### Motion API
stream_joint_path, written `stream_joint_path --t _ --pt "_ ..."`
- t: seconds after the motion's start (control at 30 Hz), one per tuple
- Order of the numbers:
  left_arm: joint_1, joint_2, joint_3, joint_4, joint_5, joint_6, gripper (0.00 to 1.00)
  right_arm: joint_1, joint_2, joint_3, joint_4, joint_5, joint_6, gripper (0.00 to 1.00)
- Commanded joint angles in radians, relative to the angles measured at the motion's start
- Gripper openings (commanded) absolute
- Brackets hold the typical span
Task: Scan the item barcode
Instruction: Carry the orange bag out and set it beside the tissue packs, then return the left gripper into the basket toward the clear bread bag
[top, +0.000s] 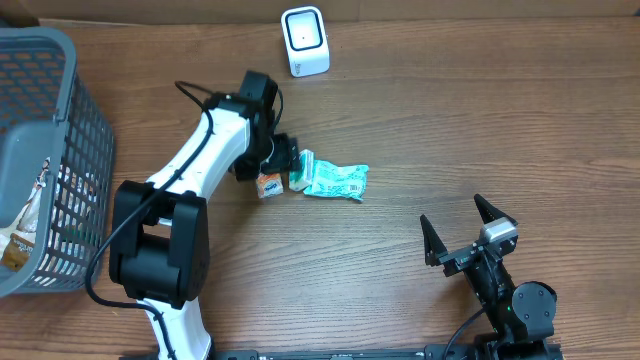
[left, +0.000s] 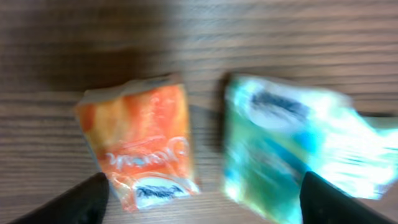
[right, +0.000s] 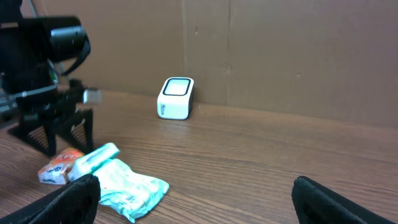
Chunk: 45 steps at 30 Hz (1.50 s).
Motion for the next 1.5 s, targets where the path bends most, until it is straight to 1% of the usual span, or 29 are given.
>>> stream_joint_path --t 0.0,0.03,0.17,0.2,0.23,0.3,0.4,0.47,0.5,0.53,0.6,0.67,0.77,0.83,1.1,1.2,1.3,1.37,1.47 --pt "0.001 -0.006 0.168 -0.054 0.045 0.060 0.86 -0.001 -0.012 -0.011 0.007 0.000 0.002 1.00" --pt "0.005 -0.006 0.221 -0.087 0.035 0.072 0.93 -0.001 -0.012 -0.011 0.007 0.000 0.002 1.00" --pt "0.014 -0.006 0.479 -0.239 -0.051 0.116 0.94 -0.001 -0.012 -0.011 0.007 0.000 0.002 1.00" --pt "0.016 -0.006 0.547 -0.276 -0.074 0.134 0.95 -0.001 -0.012 -0.011 0.007 0.000 0.002 1.00" --pt "0.019 -0.006 0.616 -0.308 -0.098 0.148 1.00 -0.001 -0.012 -0.011 0.007 0.000 0.002 1.00" --pt "0.035 -0.006 0.748 -0.370 -0.147 0.177 1.00 -0.001 -0.012 -0.011 0.007 0.000 0.002 1.00" --pt "0.085 -0.006 0.901 -0.456 -0.232 0.176 1.00 -0.001 -0.012 -0.011 0.007 0.000 0.002 1.00" --pt "0.145 -0.006 0.995 -0.528 -0.307 0.127 1.00 -0.001 -0.012 -0.011 0.007 0.000 0.002 1.00" --pt "0.198 -0.006 1.052 -0.581 -0.359 0.056 1.00 -0.001 -0.012 -0.011 0.007 0.000 0.002 1.00" --pt "0.216 -0.007 1.067 -0.596 -0.370 0.039 0.99 -0.001 -0.012 -0.011 0.007 0.000 0.002 1.00" --pt "0.296 -0.014 1.117 -0.642 -0.387 -0.013 1.00 -0.001 -0.012 -0.011 0.007 0.000 0.002 1.00" --pt "0.372 -0.027 1.135 -0.658 -0.385 -0.036 1.00 -0.001 -0.012 -0.011 0.007 0.000 0.002 1.00" --pt "0.468 -0.049 1.135 -0.663 -0.369 -0.039 1.00 -0.001 -0.012 -0.011 0.007 0.000 0.002 1.00" --pt "0.512 -0.058 1.135 -0.668 -0.368 -0.039 1.00 -0.001 -0.012 -0.011 0.007 0.000 0.002 1.00" --pt "0.718 -0.061 1.132 -0.716 -0.375 -0.110 1.00 -0.001 -0.012 -0.011 0.007 0.000 0.002 1.00" --pt "0.806 -0.061 1.124 -0.719 -0.363 -0.093 1.00 -0.001 -0.012 -0.011 0.007 0.000 0.002 1.00" --pt "0.880 -0.061 1.097 -0.719 -0.335 -0.051 1.00 -0.001 -0.012 -0.011 0.007 0.000 0.002 1.00" --pt "0.923 -0.061 1.059 -0.719 -0.311 -0.035 1.00 -0.001 -0.012 -0.011 0.007 0.000 0.002 1.00" --pt "0.972 -0.061 0.961 -0.718 -0.312 -0.026 1.00 -0.001 -0.012 -0.011 0.007 0.000 0.002 1.00"
